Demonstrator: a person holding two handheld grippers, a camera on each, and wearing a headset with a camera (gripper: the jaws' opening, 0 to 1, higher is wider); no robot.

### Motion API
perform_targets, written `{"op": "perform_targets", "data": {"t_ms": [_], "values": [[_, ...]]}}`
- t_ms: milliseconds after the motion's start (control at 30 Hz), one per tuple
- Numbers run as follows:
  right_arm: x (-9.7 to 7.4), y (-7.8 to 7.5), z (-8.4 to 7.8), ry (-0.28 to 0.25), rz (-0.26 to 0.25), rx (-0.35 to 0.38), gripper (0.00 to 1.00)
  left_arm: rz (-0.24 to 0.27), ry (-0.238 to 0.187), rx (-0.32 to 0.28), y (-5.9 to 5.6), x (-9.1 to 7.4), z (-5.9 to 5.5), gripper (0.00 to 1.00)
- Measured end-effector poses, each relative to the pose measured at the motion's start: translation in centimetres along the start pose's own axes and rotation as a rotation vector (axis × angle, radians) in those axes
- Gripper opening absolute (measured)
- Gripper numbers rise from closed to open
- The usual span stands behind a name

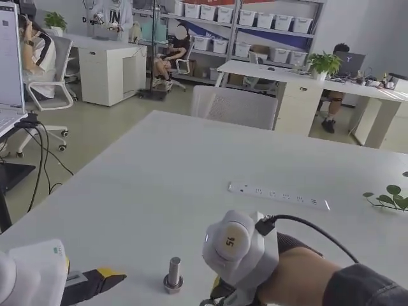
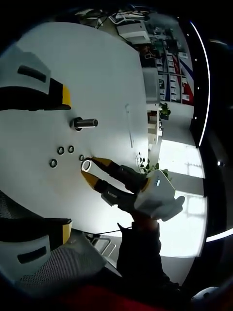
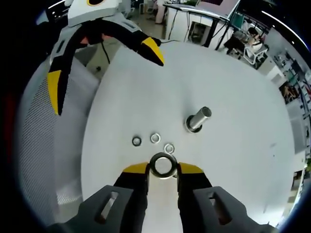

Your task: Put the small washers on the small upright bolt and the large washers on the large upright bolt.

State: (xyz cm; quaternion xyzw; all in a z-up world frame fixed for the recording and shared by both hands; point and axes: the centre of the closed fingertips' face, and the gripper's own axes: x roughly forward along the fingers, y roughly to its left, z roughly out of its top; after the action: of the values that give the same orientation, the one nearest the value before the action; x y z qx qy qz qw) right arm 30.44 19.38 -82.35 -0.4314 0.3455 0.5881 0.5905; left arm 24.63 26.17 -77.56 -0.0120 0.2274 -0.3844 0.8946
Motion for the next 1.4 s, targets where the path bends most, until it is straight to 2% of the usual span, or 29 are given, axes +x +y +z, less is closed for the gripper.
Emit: {"op": "perform_targets", "data": {"t_ms": [400, 633, 933, 1400], "values": [[-2.0, -2.1, 2.5, -0.025, -0.048, -0.038, 0.22, 0.006, -0.003, 0.001, 0.1, -0.1, 0.0, 0.92], [-3.0, -3.8, 4.5, -0.038, -0.074, -0.071, 0.22, 0.012, -0.009, 0.001, 0.2, -0.1, 0.1, 0.92], [-3.2, -5.1, 6.4, -0.037, -0.085, -0.112, 0.22, 0.02, -0.017, 0.0, 0.4, -0.2, 0.3, 0.93], [-2.7, -6.0, 7.5, -0.022, -0.072, -0.142, 0.22, 0.023, -0.021, -0.003, 0.4, -0.1, 0.3, 0.93]]}}
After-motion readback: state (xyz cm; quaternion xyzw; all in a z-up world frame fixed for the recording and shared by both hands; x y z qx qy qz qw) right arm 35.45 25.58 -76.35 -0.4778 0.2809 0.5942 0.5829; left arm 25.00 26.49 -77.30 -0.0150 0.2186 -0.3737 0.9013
